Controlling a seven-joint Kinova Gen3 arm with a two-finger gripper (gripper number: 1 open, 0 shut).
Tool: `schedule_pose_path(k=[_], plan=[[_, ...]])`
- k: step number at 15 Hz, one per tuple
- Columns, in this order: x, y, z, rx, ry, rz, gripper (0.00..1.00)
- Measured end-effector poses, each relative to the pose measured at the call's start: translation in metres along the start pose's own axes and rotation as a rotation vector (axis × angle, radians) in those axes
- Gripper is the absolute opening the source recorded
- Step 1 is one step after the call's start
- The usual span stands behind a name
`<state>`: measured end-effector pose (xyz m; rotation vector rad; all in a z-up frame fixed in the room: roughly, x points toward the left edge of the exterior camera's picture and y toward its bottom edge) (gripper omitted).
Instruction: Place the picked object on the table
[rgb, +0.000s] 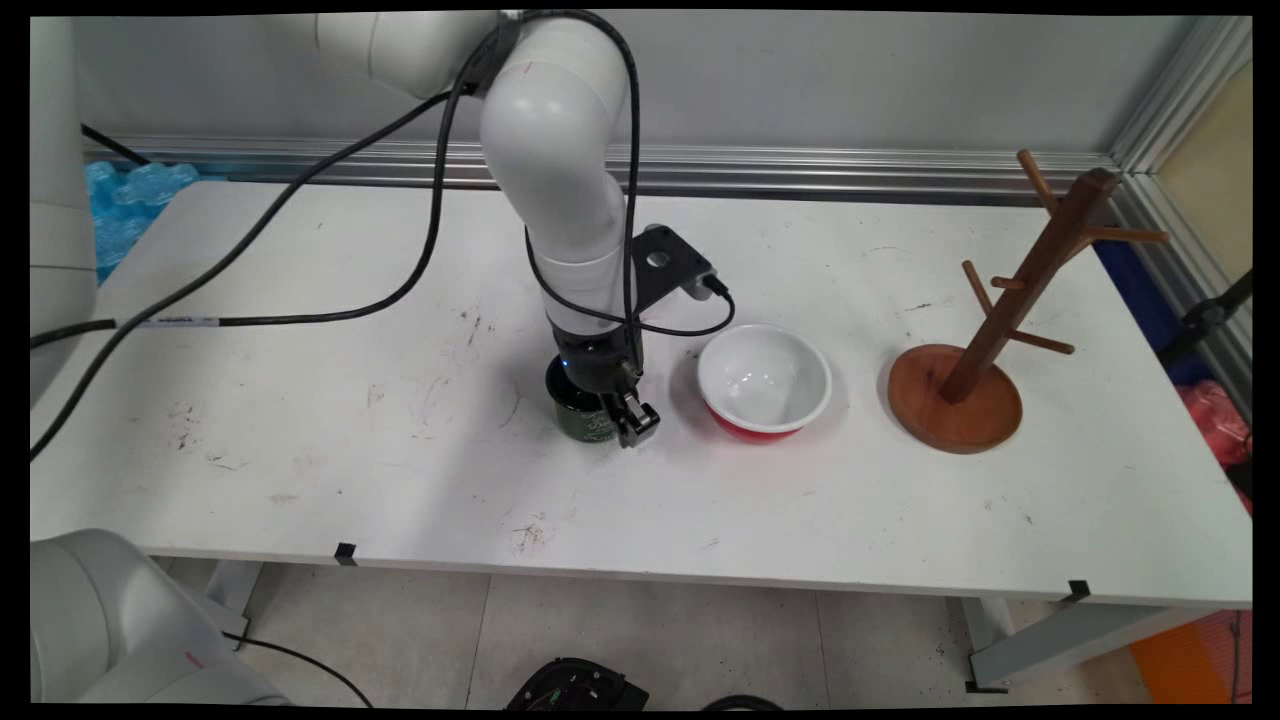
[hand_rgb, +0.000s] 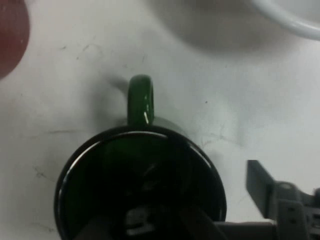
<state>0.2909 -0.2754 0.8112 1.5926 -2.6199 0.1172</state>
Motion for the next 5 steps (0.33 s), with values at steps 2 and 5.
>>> schedule_pose_path(k=[2,5], plan=[[0.0023,0.0002,0.0014,-0.004,0.006,0.004,1.0],[0.0063,0.0006,-0.0018,-0.017,0.031,0.013,1.0]])
